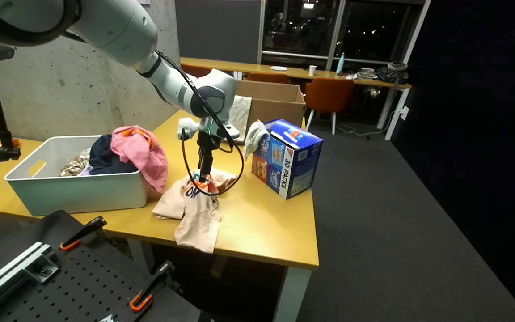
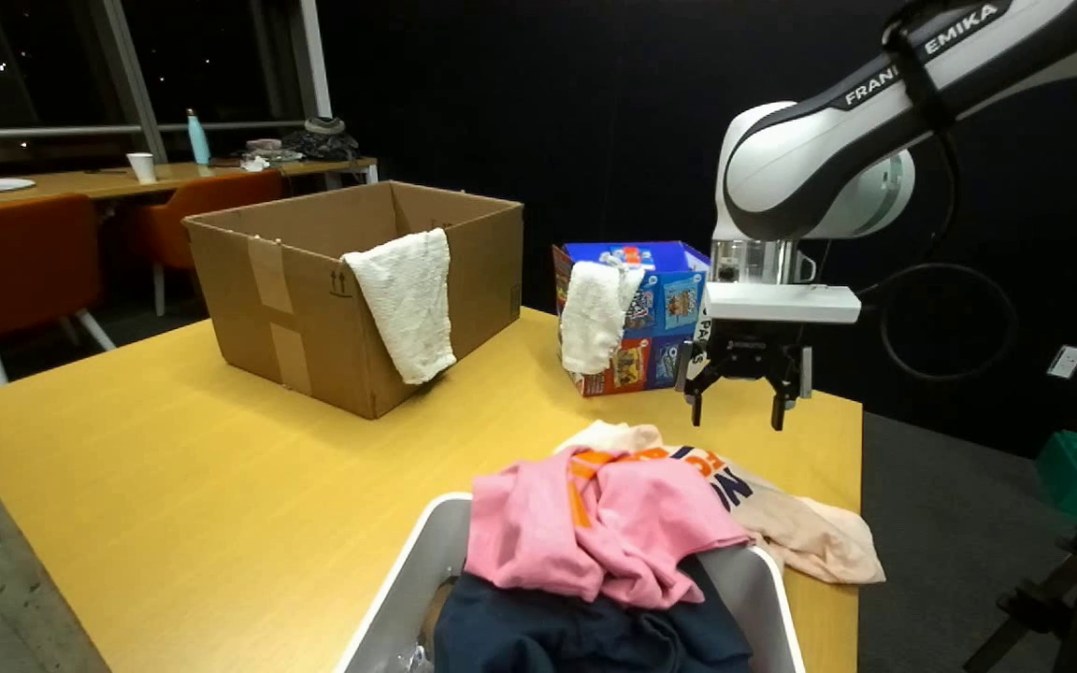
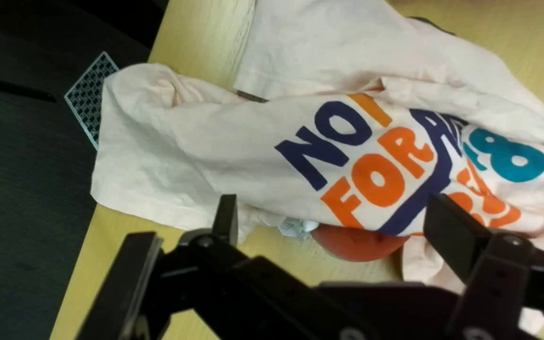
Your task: Put the cloth on the plush and put the plush in the box
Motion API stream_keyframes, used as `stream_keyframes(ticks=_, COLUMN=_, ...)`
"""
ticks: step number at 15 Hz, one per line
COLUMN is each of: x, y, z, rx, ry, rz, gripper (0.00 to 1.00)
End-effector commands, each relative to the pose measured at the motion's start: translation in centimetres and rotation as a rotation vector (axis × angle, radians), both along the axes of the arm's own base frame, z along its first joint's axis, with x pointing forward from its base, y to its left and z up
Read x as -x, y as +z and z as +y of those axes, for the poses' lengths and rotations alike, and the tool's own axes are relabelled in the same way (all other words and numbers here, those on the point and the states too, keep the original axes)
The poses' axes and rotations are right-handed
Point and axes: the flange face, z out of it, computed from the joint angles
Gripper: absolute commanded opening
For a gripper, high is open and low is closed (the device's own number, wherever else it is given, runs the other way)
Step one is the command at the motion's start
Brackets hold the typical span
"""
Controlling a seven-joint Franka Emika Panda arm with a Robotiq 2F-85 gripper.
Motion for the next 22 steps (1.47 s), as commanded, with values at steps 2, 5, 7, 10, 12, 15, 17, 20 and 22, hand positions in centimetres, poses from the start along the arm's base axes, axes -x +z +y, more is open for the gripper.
stream_keyframes(ticks=2, x=-3.2, y=-2.9, z=0.7, rx=0.001, ry=0.017, rz=-0.004, gripper=1.00)
stream_keyframes(ticks=5, x=-4.0, y=-5.0, z=1.5, rx=-0.008, ry=0.025, rz=-0.001, gripper=1.00)
stream_keyframes(ticks=7, x=-4.3, y=-6.1, z=1.7, rx=-0.013, ry=0.029, rz=0.001, gripper=1.00)
stream_keyframes(ticks=10, x=-4.8, y=-7.5, z=2.3, rx=-0.028, ry=0.042, rz=0.021, gripper=1.00)
stream_keyframes(ticks=12, x=-4.9, y=-8.2, z=2.5, rx=-0.037, ry=0.046, rz=0.038, gripper=1.00)
stream_keyframes(ticks=15, x=-5.1, y=-8.8, z=2.7, rx=-0.046, ry=0.056, rz=0.064, gripper=1.00)
stream_keyframes(ticks=17, x=-5.1, y=-9.1, z=2.7, rx=-0.050, ry=0.059, rz=0.084, gripper=1.00)
stream_keyframes(ticks=20, x=-5.3, y=-9.1, z=2.6, rx=-0.047, ry=0.062, rz=0.105, gripper=0.74)
stream_keyframes(ticks=22, x=-5.4, y=-8.9, z=2.6, rx=-0.048, ry=0.064, rz=0.112, gripper=0.58)
